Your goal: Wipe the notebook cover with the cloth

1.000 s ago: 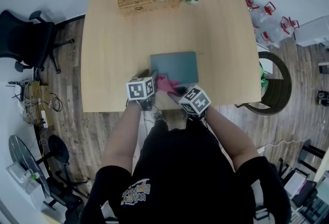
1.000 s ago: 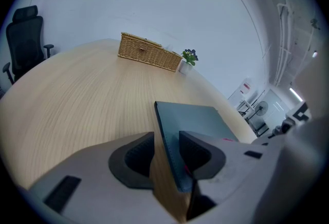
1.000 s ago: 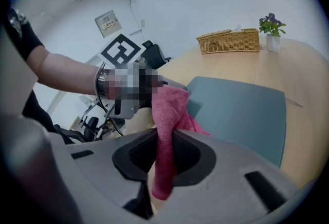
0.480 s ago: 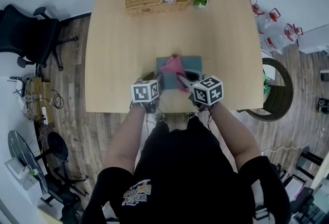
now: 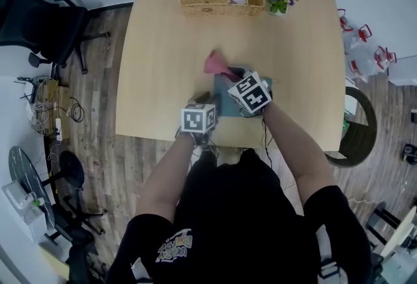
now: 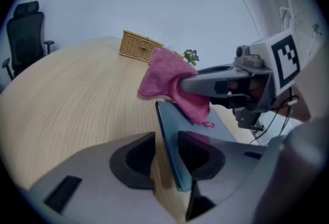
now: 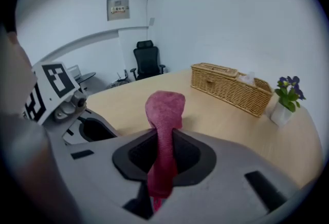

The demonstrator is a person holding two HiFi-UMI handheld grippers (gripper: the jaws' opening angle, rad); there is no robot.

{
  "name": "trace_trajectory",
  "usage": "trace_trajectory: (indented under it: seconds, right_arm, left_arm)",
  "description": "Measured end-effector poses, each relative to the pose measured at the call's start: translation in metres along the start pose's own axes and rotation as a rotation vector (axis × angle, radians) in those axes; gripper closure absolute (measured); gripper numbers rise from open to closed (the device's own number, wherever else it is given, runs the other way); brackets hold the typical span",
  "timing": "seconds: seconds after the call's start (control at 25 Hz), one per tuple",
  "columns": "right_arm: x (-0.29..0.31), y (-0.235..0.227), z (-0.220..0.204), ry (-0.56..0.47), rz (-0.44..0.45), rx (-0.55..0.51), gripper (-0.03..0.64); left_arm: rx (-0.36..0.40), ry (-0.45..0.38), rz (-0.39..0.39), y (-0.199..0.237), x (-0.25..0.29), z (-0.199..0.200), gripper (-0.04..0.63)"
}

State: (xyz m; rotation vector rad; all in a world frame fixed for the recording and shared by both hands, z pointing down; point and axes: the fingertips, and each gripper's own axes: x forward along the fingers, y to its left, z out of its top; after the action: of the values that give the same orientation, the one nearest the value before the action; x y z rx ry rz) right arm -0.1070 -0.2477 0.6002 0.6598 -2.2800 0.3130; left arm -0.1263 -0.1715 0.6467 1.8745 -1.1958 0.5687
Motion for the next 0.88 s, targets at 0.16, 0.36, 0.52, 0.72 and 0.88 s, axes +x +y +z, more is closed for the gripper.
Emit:
trace_trajectory:
  seconds: [0.16, 0.36, 0.52, 0.72, 0.88]
  right_arm:
    - [0.029, 0.017, -0.002, 0.067, 0.079, -0.090, 0.546]
    - [0.039, 0.030, -0.017, 0.124, 0.160, -0.096, 0.546]
    - [0.033, 0.032, -0.020, 0.106, 0.180, -0.002, 0.548]
    - [0.024, 0.038, -0.030, 0.099, 0.180, 0.029, 0.548]
    - [0.015, 0.047, -0.042, 0.099, 0.184, 0.061, 0.548]
  left_arm:
    - [-0.008, 0.002, -0.009, 0.002, 0.000, 0.001, 0.465]
    - [-0.012, 0.004, -0.010, 0.005, -0.002, 0.000, 0.466]
    - [-0.012, 0.004, -0.010, 0.006, -0.003, -0.001, 0.468]
    - [-0.014, 0.003, -0.011, 0.006, -0.002, 0.000, 0.468]
    - [-0.014, 0.003, -0.010, 0.006, -0.001, -0.001, 0.468]
